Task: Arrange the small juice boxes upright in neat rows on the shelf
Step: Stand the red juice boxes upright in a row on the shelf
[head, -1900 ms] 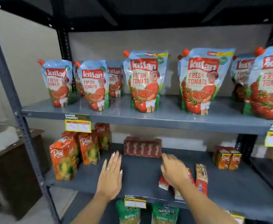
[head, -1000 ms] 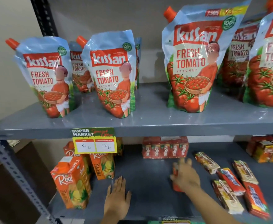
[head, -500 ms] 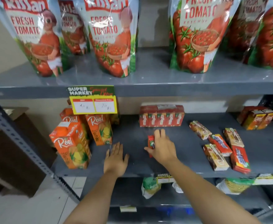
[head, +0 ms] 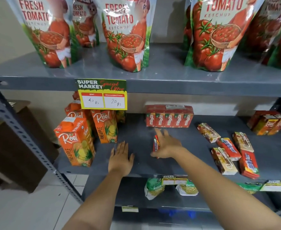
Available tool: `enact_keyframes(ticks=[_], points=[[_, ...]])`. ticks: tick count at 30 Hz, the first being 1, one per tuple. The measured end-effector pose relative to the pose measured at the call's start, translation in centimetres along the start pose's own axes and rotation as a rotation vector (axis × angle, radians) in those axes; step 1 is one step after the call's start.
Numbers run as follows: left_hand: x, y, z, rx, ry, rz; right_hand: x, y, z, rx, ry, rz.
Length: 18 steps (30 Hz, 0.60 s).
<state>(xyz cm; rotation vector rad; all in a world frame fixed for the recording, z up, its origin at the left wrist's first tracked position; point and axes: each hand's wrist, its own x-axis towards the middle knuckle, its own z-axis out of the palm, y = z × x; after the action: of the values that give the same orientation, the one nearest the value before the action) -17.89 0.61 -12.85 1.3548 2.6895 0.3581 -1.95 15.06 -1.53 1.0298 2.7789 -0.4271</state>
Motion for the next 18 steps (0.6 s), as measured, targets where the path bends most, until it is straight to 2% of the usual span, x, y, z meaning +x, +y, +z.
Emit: enact_keyframes(ticks=[2, 4, 8, 14, 18], points=[[0.0, -0.1, 0.1, -0.005, 0.003, 0.000, 0.2, 0.4, -1.2, 0.037, -0.127, -0.069], [0.0, 0.0, 0.1, -0.007, 0.006, -0.002, 0.4, 0.9, -1.9, 0.092, -0.150, -0.131], [0.0, 0.0, 0.1, -0.007, 0.017, -0.007, 0.9, 1.5, -1.4, 0.170, -0.015, -0.114], [0.0, 0.1, 0.0, -0.003, 0.032, -0.007, 1.1, 1.7, 0.9, 0.372, 0.023, -0.087], [-0.1, 0.1, -0.1, -0.005, 0.037, 0.001, 1.3, 0.4, 1.4, 0.405, 0.237, 0.107]])
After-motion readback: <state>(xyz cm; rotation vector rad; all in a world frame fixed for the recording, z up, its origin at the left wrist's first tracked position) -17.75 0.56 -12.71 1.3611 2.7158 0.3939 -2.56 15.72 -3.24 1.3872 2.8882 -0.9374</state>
